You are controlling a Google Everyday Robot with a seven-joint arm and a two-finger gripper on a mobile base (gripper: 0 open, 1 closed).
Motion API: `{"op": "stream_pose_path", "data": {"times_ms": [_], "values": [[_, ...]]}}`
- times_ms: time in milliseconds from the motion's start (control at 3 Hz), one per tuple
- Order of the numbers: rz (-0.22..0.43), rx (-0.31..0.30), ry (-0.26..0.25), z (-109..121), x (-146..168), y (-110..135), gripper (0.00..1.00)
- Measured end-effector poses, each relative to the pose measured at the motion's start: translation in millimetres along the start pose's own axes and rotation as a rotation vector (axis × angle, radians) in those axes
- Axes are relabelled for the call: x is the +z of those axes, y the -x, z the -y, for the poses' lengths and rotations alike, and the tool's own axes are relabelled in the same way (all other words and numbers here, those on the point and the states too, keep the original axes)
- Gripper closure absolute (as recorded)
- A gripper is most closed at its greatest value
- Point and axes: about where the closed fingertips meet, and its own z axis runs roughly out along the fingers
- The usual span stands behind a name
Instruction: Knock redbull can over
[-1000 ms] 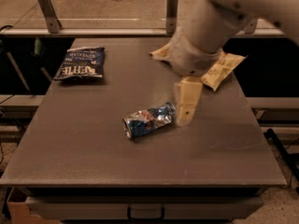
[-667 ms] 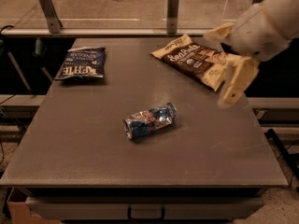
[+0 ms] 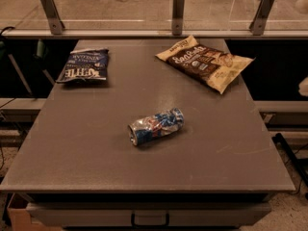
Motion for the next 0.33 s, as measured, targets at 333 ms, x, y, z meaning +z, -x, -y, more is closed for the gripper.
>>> {"op": "stream_pose_path", "data": {"times_ms": [333], "values": [[0.013,0.000,-0.003,-0.4,-1.5,3.7,0.00]]}}
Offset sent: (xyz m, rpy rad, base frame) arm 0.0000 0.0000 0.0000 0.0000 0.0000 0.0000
